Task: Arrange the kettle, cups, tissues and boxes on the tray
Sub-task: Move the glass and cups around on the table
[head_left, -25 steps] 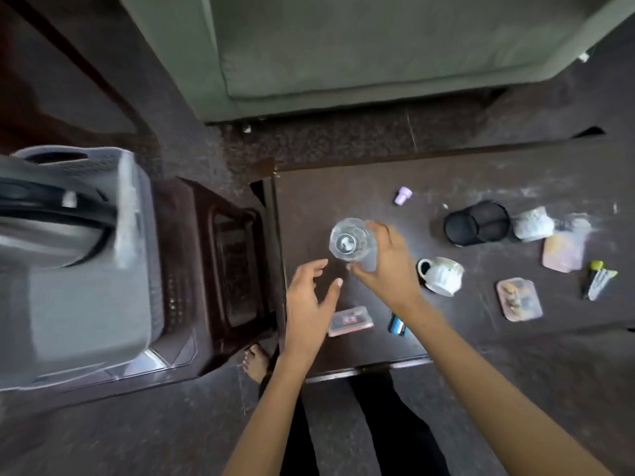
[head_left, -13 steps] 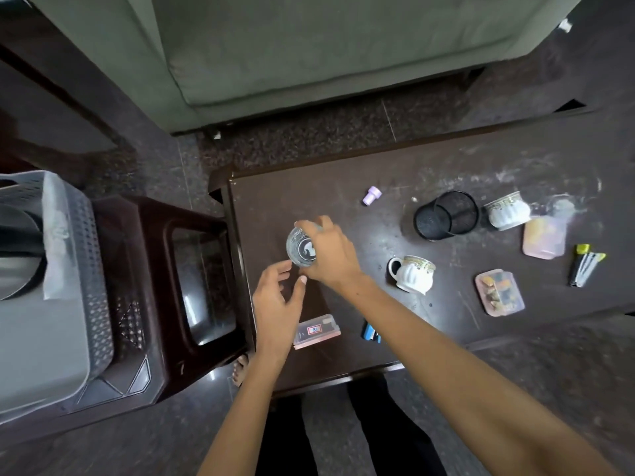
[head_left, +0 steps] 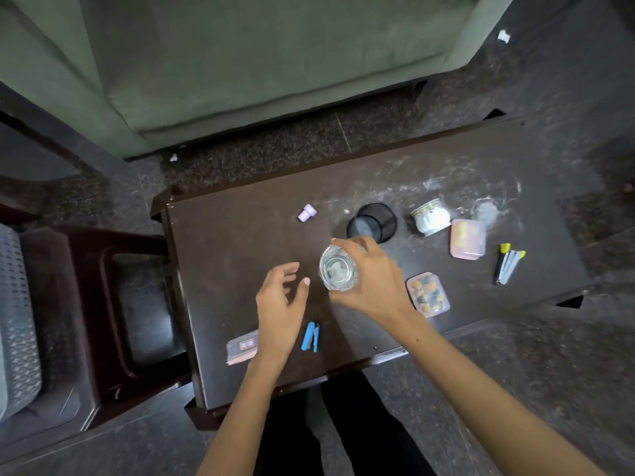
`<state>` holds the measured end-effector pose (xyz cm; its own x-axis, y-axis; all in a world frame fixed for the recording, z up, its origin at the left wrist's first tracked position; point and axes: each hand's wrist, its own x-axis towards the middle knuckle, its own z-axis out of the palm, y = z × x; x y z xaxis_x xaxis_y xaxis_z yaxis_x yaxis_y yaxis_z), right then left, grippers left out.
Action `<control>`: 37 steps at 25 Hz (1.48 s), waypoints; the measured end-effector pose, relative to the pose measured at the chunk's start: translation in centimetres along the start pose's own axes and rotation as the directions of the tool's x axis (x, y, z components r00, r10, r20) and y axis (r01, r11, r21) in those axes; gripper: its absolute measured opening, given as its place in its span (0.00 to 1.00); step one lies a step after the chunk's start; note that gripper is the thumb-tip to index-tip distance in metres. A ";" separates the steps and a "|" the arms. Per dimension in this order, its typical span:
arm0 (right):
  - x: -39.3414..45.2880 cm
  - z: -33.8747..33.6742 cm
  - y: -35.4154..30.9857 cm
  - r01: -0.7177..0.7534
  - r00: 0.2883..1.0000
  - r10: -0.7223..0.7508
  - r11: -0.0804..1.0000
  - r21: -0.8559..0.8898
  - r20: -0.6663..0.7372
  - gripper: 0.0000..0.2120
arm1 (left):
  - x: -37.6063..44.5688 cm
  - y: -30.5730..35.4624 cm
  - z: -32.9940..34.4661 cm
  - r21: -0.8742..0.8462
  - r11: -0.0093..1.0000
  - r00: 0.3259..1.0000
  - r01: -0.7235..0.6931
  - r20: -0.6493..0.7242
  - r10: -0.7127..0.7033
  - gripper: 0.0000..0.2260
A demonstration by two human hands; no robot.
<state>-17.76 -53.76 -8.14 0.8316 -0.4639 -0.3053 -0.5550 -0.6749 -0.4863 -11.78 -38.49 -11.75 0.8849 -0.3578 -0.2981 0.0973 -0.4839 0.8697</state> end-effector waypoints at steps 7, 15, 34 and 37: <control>-1.4 -4.8 4.0 -0.109 0.987 0.115 0.992 0.062 -0.116 0.38 | 0.5 2.8 4.7 0.033 0.993 0.968 -0.113 0.230 0.103 0.14; -1.6 -7.5 9.0 -0.241 0.956 0.247 0.969 0.054 -0.157 0.38 | 1.9 5.1 9.4 0.060 0.966 0.917 -0.253 0.333 0.220 0.12; 2.9 -10.9 19.5 -0.053 0.986 0.054 0.999 -0.006 0.157 0.40 | 15.1 9.8 27.7 0.533 0.781 0.794 -0.324 0.602 -0.082 0.10; 3.2 -10.6 19.9 -0.015 0.984 0.018 1.000 -0.018 0.178 0.40 | 15.8 9.9 28.0 0.448 0.874 0.804 -0.190 0.582 -0.123 0.10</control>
<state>-26.38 -74.77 -10.09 0.8117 -0.3662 -0.4549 -0.5676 -0.6783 -0.4667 -9.57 -71.37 -18.85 0.4340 -0.6928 -0.5759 -0.2873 -0.7123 0.6404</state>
